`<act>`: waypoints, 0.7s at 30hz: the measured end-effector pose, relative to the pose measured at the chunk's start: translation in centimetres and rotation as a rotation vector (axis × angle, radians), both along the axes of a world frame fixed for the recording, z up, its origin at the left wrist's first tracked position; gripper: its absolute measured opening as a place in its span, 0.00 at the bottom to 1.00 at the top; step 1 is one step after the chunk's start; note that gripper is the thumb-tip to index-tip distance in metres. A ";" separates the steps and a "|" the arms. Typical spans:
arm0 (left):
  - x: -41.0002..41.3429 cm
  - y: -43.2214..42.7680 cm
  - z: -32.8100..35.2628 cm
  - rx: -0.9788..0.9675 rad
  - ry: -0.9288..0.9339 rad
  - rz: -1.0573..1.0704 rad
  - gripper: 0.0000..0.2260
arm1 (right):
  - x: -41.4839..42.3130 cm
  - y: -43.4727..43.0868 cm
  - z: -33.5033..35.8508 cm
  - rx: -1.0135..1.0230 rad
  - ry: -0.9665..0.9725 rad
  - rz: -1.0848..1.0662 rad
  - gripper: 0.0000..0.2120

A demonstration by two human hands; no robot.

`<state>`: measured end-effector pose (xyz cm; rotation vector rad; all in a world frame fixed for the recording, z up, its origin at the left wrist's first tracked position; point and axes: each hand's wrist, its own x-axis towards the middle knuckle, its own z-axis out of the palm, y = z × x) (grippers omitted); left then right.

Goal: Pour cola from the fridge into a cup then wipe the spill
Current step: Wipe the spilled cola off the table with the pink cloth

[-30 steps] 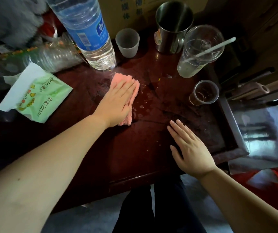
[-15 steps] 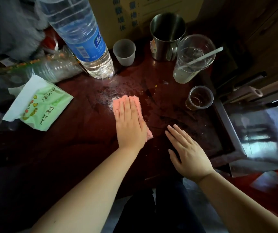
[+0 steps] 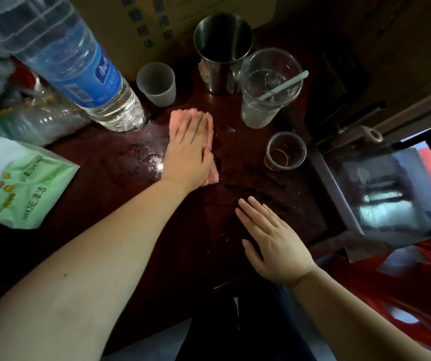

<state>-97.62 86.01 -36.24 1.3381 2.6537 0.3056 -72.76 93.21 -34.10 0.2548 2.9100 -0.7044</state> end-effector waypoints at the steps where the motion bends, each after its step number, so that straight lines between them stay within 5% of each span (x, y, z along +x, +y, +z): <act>1: -0.4 0.0 0.1 0.000 0.002 -0.060 0.30 | 0.0 0.0 0.0 -0.003 -0.001 -0.001 0.27; 21: -1.3 -0.3 1.3 -0.084 -0.026 -0.576 0.29 | 0.2 0.0 -0.2 -0.009 0.029 -0.001 0.27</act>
